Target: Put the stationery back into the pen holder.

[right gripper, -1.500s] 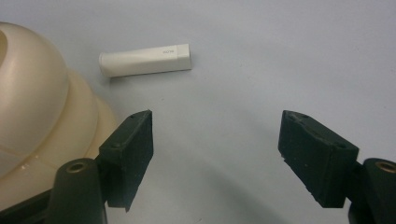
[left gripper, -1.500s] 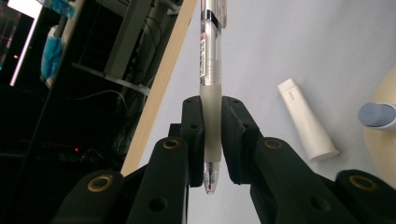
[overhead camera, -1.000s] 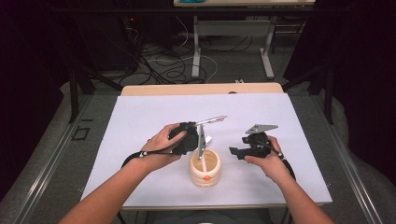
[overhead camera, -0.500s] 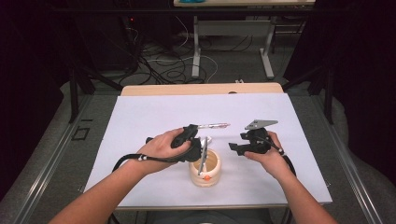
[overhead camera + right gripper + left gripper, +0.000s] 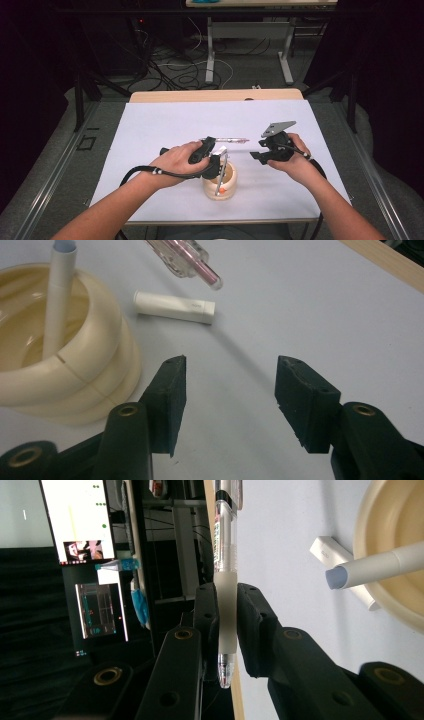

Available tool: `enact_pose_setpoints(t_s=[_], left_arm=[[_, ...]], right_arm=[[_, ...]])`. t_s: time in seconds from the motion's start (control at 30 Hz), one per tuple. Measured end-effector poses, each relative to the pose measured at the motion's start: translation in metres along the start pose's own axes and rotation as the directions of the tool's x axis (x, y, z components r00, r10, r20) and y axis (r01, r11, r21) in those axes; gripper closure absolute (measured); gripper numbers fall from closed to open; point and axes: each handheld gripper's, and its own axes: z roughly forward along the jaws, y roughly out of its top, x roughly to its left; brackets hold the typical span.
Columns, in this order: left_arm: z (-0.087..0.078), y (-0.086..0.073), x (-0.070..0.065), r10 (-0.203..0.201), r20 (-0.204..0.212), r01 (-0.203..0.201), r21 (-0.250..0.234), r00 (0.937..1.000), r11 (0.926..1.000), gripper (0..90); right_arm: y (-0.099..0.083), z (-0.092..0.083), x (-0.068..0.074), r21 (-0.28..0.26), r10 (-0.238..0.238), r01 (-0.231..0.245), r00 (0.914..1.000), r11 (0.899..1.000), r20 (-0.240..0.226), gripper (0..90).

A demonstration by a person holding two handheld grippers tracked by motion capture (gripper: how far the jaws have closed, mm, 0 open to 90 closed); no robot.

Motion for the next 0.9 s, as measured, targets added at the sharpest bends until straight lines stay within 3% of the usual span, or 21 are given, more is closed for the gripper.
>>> enact_pose_setpoints(t_s=[0.17, 0.23, 0.4, 0.43, 0.5, 0.67, 0.7, 0.73, 0.9], left_arm=[[0.001, 0.001, -0.001, 0.028, 0.017, -0.028, 0.004, 0.9995, 0.9996, 80.4], [0.002, 0.001, -0.003, 0.004, 0.022, -0.004, -0.001, 0.9997, 1.0, 80.4], [0.002, 0.002, -0.004, 0.01, 0.014, -0.01, -0.008, 0.9999, 0.9999, 80.4], [0.003, 0.001, -0.006, -0.004, 0.035, 0.005, -0.007, 0.9994, 1.0, 80.4], [0.003, 0.002, -0.005, 0.023, 0.023, -0.023, -0.005, 0.9995, 0.9997, 80.4], [0.004, 0.003, -0.006, 0.02, 0.026, -0.02, -0.004, 0.9995, 0.9998, 80.4], [0.004, 0.003, -0.005, 0.036, 0.035, -0.036, -0.001, 0.9987, 0.9993, 80.4], [0.004, 0.003, -0.007, 0.015, 0.026, -0.015, -0.003, 0.9996, 0.9999, 80.4], [0.004, 0.004, -0.008, 0.045, 0.025, -0.045, -0.001, 0.9987, 0.999, 80.4]], right_arm=[[0.007, -0.005, 0.003, 0.021, -0.065, 0.065, 0.9979, 0.998, -0.001, 48.7], [0.011, -0.007, 0.005, 0.026, -0.092, 0.092, 0.9957, 0.995, 0.002, 49.4], [0.021, -0.009, 0.009, 0.065, -0.155, 0.156, 0.9877, 0.986, -0.019, 51.1], [0.023, -0.01, 0.012, 0.07, -0.163, 0.163, 0.9866, 0.984, -0.006, 51.2], [0.026, -0.01, 0.013, 0.08, -0.189, 0.19, 0.9818, 0.979, -0.019, 51.8], [0.036, -0.012, 0.018, 0.085, -0.211, 0.215, 0.9763, 0.973, -0.045, 53.5], [0.038, -0.012, 0.019, 0.085, -0.215, 0.218, 0.9757, 0.972, -0.043, 53.7], [0.04, -0.013, 0.02, 0.084, -0.229, 0.231, 0.9727, 0.969, -0.039, 54.0], [0.048, -0.012, 0.026, 0.094, -0.263, 0.267, 0.9636, 0.959, -0.049, 56.4]])
